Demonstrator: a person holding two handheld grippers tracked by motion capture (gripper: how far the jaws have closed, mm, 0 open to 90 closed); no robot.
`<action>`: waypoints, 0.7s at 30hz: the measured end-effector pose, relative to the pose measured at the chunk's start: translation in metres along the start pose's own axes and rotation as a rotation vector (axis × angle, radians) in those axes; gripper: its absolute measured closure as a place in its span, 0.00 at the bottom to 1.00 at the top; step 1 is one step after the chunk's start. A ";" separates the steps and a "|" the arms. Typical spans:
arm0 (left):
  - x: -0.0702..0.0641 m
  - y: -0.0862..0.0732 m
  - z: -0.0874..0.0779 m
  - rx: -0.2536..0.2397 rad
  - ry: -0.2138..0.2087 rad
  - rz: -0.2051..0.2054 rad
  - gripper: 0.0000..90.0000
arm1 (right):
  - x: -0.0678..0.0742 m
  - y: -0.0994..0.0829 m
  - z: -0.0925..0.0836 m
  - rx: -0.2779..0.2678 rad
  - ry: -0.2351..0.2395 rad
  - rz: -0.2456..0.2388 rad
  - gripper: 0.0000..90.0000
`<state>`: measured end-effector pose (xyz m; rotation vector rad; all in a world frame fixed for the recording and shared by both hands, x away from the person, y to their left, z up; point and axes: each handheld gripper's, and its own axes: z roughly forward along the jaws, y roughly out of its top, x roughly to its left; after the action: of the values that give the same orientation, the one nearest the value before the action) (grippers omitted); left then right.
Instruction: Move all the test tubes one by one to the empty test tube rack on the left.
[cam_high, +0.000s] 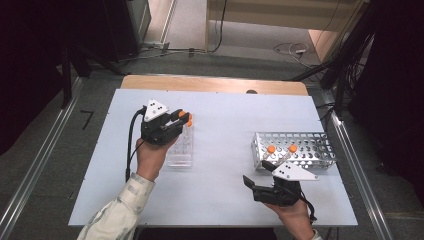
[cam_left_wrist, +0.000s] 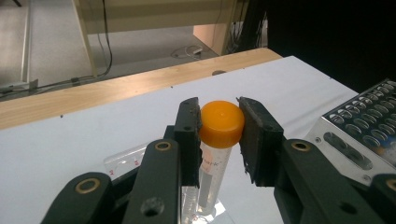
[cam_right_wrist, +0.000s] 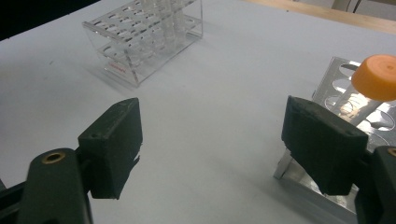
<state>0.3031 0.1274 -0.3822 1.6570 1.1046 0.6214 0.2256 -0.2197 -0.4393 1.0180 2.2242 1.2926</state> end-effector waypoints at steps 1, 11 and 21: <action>0.001 0.000 0.000 0.001 0.003 -0.001 0.78 | 0.000 0.000 0.000 -0.001 0.000 0.002 0.21; 0.001 -0.002 0.003 0.004 0.003 -0.007 0.78 | 0.000 0.000 0.000 -0.001 -0.002 0.005 0.21; -0.004 -0.011 0.011 0.034 0.000 0.009 0.78 | -0.001 -0.001 -0.001 -0.003 -0.002 0.005 0.21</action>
<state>0.3060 0.1193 -0.3964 1.6917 1.1143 0.6112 0.2255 -0.2214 -0.4396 1.0248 2.2188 1.2957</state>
